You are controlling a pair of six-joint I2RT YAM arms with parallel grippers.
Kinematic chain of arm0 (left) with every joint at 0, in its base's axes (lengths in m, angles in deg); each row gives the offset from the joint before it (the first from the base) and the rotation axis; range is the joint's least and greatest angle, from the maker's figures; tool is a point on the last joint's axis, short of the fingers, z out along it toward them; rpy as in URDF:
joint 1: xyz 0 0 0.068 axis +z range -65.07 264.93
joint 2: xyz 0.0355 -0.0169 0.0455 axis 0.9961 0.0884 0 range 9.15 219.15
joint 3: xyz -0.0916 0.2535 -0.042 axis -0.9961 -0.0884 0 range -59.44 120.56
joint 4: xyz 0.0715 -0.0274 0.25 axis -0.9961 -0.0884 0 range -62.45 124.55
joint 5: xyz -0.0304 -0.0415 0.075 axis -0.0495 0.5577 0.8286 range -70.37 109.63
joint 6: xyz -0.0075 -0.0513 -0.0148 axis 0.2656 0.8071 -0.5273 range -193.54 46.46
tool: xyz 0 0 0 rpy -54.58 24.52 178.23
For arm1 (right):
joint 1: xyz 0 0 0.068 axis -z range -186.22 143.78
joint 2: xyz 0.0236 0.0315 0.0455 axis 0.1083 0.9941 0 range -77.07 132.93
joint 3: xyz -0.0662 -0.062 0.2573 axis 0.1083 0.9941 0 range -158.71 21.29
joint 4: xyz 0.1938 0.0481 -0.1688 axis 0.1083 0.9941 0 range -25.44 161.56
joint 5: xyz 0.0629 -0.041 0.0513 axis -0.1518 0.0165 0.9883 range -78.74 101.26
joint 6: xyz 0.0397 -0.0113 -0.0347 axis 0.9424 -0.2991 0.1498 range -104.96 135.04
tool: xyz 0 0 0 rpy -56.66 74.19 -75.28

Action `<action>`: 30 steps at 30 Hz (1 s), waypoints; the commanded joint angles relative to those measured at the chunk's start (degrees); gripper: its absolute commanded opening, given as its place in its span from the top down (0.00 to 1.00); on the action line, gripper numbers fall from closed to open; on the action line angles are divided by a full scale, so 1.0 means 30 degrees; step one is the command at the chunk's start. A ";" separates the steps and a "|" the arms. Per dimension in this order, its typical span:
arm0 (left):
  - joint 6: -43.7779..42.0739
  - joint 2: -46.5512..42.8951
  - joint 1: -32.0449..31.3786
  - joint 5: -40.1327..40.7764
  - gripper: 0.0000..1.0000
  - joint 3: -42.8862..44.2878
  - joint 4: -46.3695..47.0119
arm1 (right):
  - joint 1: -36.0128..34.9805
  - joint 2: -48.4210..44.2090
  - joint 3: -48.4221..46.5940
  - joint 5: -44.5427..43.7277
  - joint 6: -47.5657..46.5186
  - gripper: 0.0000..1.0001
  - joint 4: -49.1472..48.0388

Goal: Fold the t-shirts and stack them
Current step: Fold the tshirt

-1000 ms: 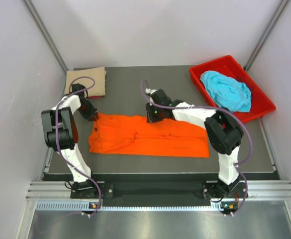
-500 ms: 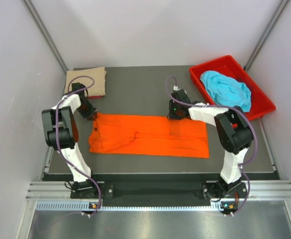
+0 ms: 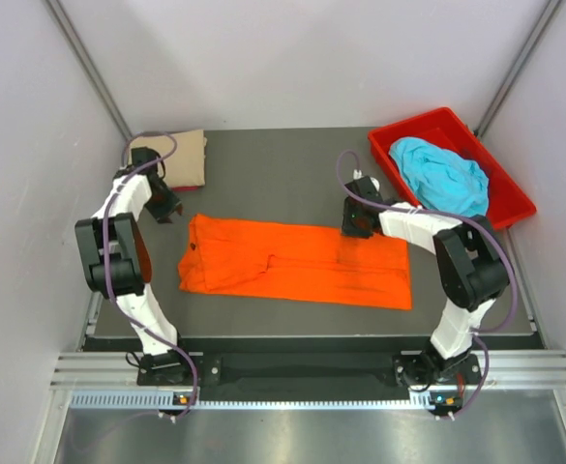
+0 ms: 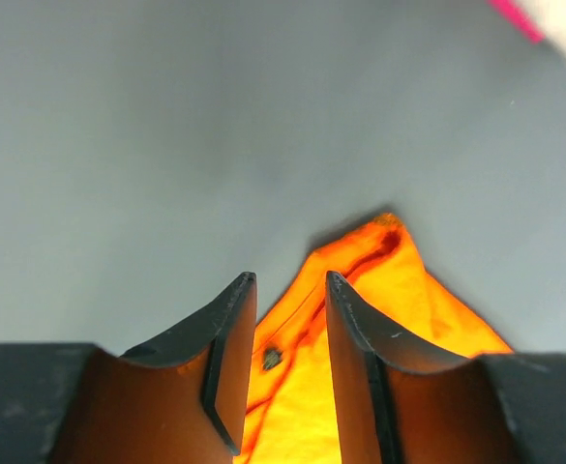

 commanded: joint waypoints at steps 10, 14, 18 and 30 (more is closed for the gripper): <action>0.2674 -0.6785 -0.3245 -0.0401 0.60 -0.5417 0.0655 | -0.0073 -0.4732 0.0046 0.0790 -0.0344 0.52 0.1197; 0.4026 -0.6758 -0.5496 0.0297 0.61 -0.6597 0.1596 | -0.0044 -0.6083 0.0544 0.0731 -0.0374 0.42 0.1343; 0.4992 -0.5239 -0.6057 -0.0081 0.62 -0.6833 0.2357 | -0.0044 -0.7197 0.0924 0.0263 -0.0608 0.27 0.1607; 0.5347 -0.0842 -0.7405 0.1968 0.62 -0.5252 0.2564 | 0.0044 -0.8868 0.1834 -0.0704 -0.0345 0.00 0.1227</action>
